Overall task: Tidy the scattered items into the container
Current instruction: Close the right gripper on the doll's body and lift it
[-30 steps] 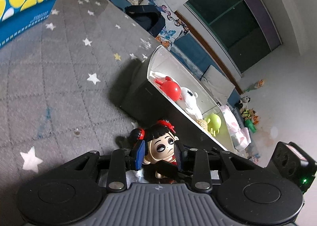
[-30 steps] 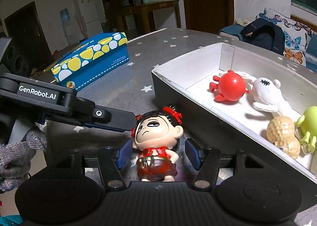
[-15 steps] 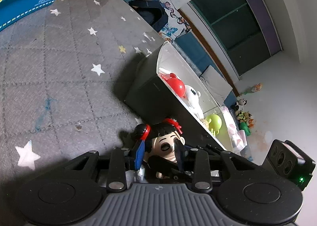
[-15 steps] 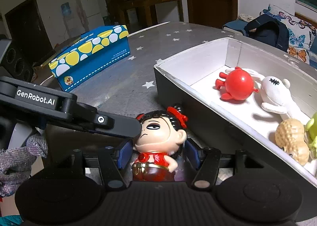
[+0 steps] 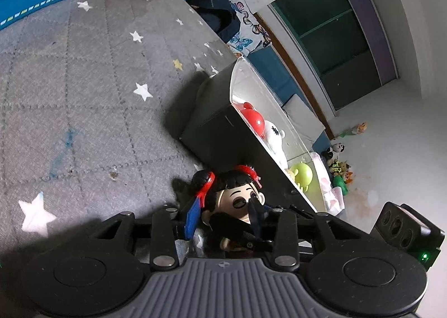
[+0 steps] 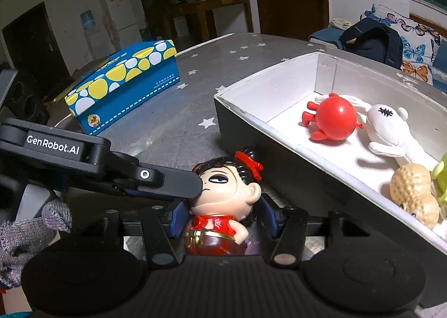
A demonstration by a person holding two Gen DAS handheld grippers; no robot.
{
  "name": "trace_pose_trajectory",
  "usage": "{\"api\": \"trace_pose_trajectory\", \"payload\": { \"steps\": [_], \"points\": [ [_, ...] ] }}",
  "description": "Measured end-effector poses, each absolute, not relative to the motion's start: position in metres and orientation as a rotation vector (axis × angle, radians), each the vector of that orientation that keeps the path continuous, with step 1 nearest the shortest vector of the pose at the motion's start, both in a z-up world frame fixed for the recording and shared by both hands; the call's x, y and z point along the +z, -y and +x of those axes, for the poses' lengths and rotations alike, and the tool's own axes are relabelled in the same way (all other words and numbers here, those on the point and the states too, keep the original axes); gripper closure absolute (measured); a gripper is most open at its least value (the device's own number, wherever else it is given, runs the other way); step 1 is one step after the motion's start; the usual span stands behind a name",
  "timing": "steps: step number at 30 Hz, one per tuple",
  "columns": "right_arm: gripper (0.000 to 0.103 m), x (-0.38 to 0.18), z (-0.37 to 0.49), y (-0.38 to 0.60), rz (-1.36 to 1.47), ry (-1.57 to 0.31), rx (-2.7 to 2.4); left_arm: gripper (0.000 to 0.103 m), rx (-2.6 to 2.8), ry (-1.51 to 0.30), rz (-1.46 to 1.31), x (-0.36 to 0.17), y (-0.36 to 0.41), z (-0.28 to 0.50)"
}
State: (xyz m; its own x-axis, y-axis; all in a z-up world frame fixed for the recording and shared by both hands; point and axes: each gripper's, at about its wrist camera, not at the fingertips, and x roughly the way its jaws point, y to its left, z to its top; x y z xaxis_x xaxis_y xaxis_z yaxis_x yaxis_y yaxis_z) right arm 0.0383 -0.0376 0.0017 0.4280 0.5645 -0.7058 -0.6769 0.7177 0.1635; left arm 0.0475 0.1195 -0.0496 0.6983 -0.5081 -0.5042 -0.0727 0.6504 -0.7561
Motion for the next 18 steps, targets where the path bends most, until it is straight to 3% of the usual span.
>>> {"api": "trace_pose_trajectory", "payload": {
  "steps": [18],
  "points": [
    [0.048, 0.013, 0.014, 0.057, -0.113, -0.761, 0.741, 0.063, -0.321, -0.739, -0.807, -0.033, -0.102, 0.04]
  ]
}}
